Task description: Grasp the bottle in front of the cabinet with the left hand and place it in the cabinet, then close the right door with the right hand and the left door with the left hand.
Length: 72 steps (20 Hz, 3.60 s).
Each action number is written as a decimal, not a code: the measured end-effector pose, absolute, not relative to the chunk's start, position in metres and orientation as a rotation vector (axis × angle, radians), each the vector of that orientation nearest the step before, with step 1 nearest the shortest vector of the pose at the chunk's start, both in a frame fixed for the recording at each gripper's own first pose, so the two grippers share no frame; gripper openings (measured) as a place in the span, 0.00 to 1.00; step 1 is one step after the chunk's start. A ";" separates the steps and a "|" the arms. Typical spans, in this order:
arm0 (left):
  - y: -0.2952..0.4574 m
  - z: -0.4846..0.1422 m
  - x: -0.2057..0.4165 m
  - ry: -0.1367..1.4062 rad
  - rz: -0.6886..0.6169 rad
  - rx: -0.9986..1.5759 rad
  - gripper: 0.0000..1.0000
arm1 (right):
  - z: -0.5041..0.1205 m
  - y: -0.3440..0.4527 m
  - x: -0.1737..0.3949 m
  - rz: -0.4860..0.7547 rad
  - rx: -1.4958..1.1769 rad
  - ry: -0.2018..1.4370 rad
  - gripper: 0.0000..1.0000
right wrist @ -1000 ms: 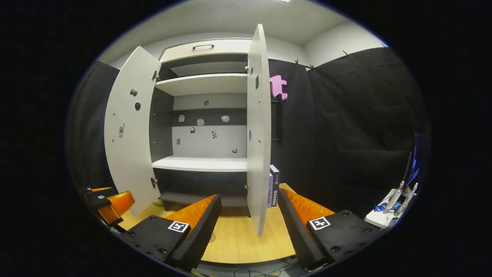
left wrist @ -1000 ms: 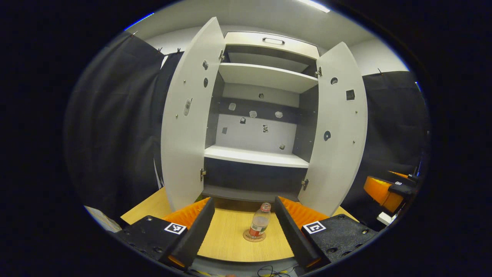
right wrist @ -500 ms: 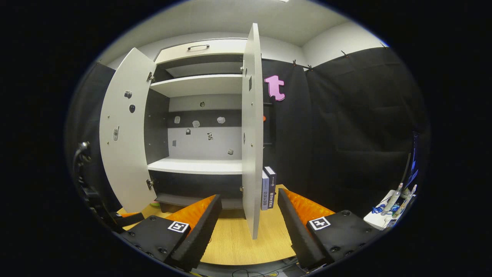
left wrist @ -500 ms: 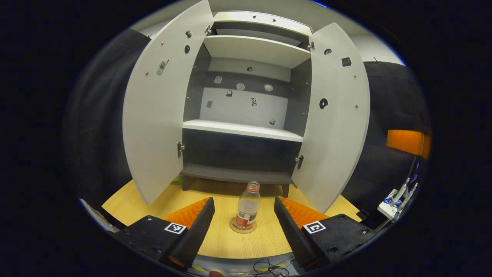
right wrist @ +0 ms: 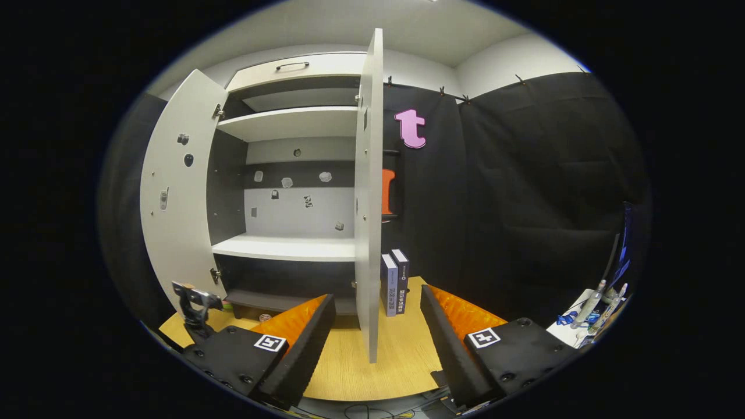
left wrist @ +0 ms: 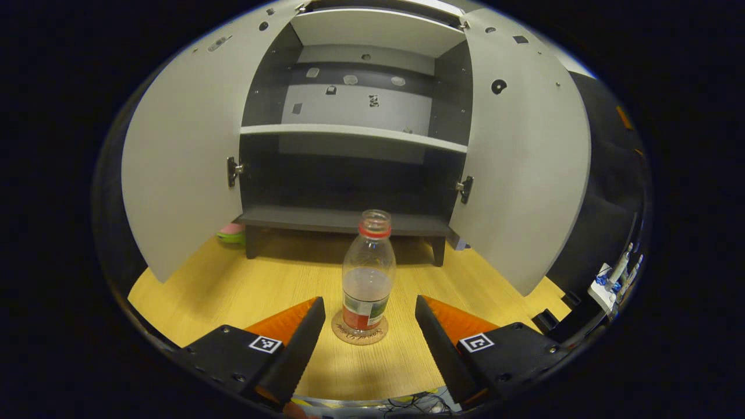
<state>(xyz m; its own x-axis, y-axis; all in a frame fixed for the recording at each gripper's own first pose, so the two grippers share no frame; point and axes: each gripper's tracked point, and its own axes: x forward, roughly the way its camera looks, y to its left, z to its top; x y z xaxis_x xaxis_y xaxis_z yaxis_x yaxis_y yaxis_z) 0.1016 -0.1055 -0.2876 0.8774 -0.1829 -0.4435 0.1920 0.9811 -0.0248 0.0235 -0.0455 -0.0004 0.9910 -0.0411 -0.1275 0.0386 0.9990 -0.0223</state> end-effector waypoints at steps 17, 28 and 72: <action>-0.109 -0.356 0.165 0.520 -0.191 0.024 0.75 | -0.020 -0.088 0.050 -0.149 -0.010 0.183 0.98; -0.133 -0.248 0.138 0.478 -0.261 0.058 0.72 | -0.024 -0.082 0.062 -0.038 0.030 0.186 0.97; -0.221 -0.052 0.404 0.506 -0.298 0.105 0.76 | 0.015 -0.197 0.075 -0.092 0.054 0.069 0.97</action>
<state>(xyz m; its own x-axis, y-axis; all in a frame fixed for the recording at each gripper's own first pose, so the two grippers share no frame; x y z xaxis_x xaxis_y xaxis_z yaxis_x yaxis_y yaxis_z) 0.4036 -0.2211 -0.0518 0.8326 -0.2552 -0.4916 0.3069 0.9514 0.0259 0.0753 -0.1973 0.0147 0.9934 -0.0895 -0.0714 0.0933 0.9943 0.0510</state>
